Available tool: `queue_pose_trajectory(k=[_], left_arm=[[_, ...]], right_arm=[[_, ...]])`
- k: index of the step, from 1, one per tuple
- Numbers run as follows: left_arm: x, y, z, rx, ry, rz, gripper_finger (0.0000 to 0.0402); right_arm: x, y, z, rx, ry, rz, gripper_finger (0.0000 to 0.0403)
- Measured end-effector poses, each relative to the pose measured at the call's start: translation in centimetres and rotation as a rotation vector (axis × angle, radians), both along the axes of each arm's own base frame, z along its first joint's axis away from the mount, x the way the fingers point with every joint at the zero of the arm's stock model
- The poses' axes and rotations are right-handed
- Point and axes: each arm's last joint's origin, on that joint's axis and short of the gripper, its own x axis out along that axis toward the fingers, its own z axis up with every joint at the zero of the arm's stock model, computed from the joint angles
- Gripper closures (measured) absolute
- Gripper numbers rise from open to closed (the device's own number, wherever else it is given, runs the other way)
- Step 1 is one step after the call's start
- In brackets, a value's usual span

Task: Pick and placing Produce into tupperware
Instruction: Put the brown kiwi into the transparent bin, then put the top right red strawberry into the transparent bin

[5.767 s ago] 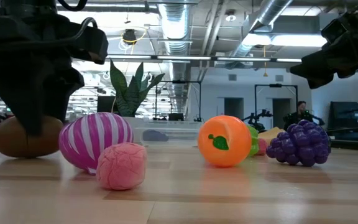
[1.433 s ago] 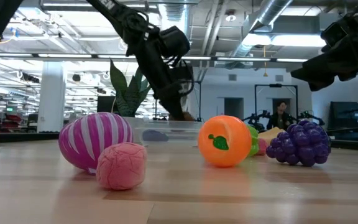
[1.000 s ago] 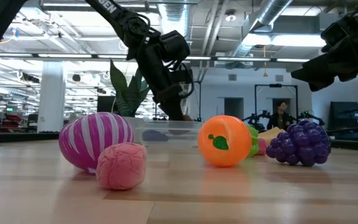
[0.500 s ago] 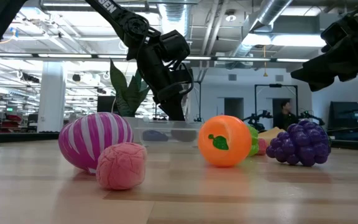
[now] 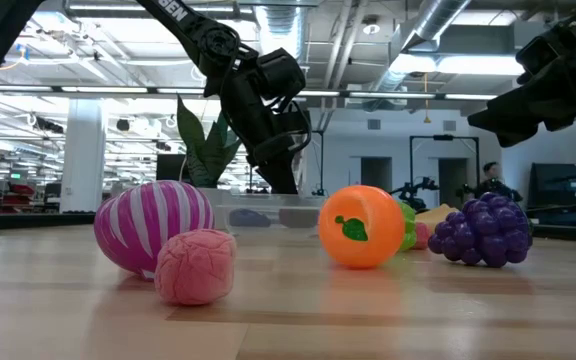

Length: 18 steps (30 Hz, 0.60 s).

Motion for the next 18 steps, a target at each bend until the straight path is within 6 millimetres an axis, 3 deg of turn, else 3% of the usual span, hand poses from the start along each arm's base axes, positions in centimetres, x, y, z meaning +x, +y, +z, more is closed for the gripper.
queue_pose_trajectory(k=[8, 18], left_arm=[[-0.3, -0.1, 0.5, -0.001, 0.013, -0.005, 0.0115], [-2.9, -1.9, 6.5, 0.002, -0.049, -0.002, 0.0115]], right_arm=[[0.0, 0.0, 0.0, 0.0, 0.0, 0.0, 0.0186], [0.0, 0.0, 0.0, 0.006, 0.0, -0.001, 0.0186]])
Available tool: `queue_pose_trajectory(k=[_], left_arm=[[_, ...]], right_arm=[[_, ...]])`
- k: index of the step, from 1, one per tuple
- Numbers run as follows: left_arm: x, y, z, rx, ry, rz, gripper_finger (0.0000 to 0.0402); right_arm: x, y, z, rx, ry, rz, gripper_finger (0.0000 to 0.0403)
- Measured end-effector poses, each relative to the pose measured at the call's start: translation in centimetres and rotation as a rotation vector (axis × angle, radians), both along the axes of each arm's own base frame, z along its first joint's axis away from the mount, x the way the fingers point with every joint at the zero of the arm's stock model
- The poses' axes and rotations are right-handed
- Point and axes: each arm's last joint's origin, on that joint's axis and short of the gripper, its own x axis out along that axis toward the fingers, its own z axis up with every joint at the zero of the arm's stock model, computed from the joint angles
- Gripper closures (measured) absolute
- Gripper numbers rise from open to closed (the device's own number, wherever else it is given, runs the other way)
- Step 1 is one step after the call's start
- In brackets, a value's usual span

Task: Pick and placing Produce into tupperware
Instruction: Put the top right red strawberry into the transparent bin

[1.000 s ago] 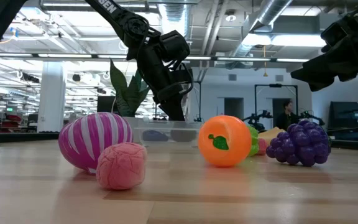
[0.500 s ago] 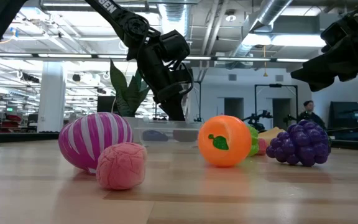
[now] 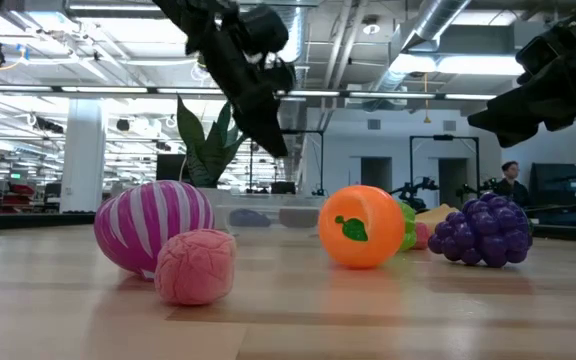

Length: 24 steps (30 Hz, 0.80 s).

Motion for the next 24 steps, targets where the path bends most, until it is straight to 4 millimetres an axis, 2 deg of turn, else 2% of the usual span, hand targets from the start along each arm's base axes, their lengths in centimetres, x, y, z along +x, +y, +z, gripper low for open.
queue_pose_trajectory(k=[7, 12, 19, 24], left_arm=[[-2.7, -3.4, 2.8, -0.075, 0.065, -0.012, 0.0115], [-5.2, -7.0, 3.2, -0.111, 0.074, -0.036, 0.0115], [-10.0, -11.9, 2.0, -0.05, -0.036, -0.026, 0.0115], [-13.4, -14.5, 0.8, -0.02, -0.222, -0.008, 0.0115]], right_arm=[[0.0, 0.0, -0.1, 0.02, 0.013, -0.004, 0.0186], [0.0, 0.0, -0.1, 0.02, 0.013, -0.004, 0.0186], [0.0, 0.0, -0.1, 0.018, 0.014, -0.016, 0.0186], [0.1, -0.1, 0.1, 0.021, -0.014, -0.04, 0.0186]])
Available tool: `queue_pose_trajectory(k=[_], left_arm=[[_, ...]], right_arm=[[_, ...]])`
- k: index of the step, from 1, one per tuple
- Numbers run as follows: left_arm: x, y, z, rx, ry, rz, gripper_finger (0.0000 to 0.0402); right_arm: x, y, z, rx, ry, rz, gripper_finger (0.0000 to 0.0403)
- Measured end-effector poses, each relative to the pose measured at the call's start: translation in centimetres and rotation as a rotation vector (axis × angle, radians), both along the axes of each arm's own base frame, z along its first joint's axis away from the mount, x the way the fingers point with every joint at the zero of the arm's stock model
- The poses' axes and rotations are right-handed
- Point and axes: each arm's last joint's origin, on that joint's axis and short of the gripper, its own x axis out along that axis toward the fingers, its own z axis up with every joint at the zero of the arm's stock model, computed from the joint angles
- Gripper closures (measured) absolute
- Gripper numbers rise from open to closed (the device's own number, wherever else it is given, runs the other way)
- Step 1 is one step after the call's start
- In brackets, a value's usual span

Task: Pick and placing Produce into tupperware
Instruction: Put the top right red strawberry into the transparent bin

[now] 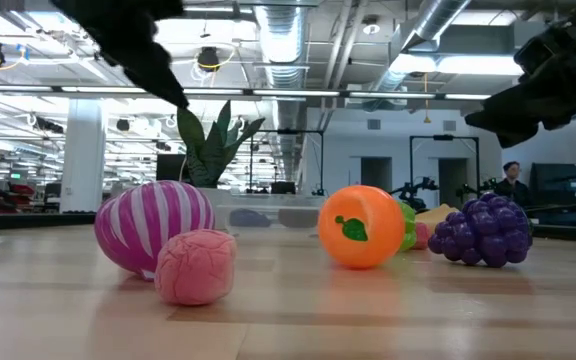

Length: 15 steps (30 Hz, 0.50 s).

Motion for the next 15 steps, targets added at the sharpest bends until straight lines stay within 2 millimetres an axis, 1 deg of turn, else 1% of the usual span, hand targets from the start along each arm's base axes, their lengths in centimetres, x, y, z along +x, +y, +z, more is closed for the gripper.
queue_pose_trajectory(k=[4, 8, 15], left_arm=[[-2.1, -1.7, -1.5, 0.033, -0.146, -0.018, 0.0115], [-3.5, -2.8, -2.9, 0.044, -0.262, -0.031, 0.0115], [-4.6, -4.0, -5.5, 0.065, -0.336, -0.053, 0.0115]], right_arm=[[0.4, 0.0, -0.1, -0.007, 0.012, -0.029, 0.0186], [1.1, 0.2, -0.3, -0.022, 0.038, -0.063, 0.0194], [2.5, 0.8, -1.1, -0.066, 0.108, -0.12, 0.0221]])
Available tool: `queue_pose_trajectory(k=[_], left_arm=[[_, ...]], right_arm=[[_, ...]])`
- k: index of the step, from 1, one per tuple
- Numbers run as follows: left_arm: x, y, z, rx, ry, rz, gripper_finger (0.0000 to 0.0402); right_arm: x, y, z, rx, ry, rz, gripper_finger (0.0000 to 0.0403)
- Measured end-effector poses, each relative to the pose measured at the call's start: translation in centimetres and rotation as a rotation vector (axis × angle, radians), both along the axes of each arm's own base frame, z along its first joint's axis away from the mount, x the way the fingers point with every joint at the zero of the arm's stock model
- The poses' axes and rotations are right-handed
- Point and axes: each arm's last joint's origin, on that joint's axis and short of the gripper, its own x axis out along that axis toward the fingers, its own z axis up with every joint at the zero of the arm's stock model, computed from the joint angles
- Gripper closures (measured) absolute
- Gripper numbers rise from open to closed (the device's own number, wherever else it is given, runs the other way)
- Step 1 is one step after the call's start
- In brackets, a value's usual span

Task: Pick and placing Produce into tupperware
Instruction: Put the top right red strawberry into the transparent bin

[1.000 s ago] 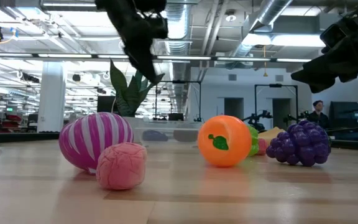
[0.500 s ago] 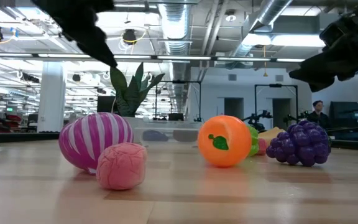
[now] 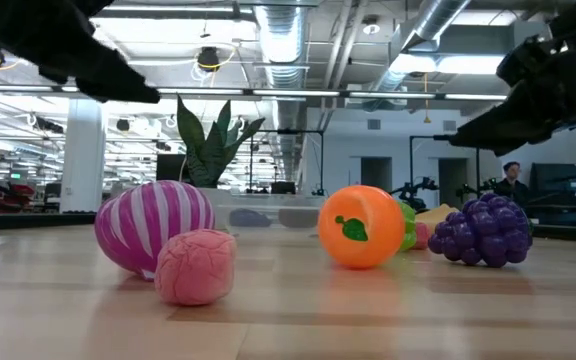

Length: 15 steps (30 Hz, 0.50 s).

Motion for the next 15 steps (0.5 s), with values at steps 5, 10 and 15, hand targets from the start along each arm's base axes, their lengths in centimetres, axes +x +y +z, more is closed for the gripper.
queue_pose_trajectory(k=[5, 10, 15], left_arm=[[-0.6, -0.5, -0.8, 0.01, -0.025, -0.006, 0.0115], [-1.3, -0.8, -1.9, 0.003, -0.046, -0.009, 0.0115], [-1.9, -1.1, -2.7, -0.01, -0.072, -0.013, 0.0115]], right_arm=[[1.3, 0.2, 0.6, -0.006, 0.052, 0.003, 0.0236], [3.5, 0.3, 1.6, -0.026, 0.129, -0.018, 0.0237], [6.4, -0.1, 1.7, -0.072, 0.258, -0.035, 0.0225]])
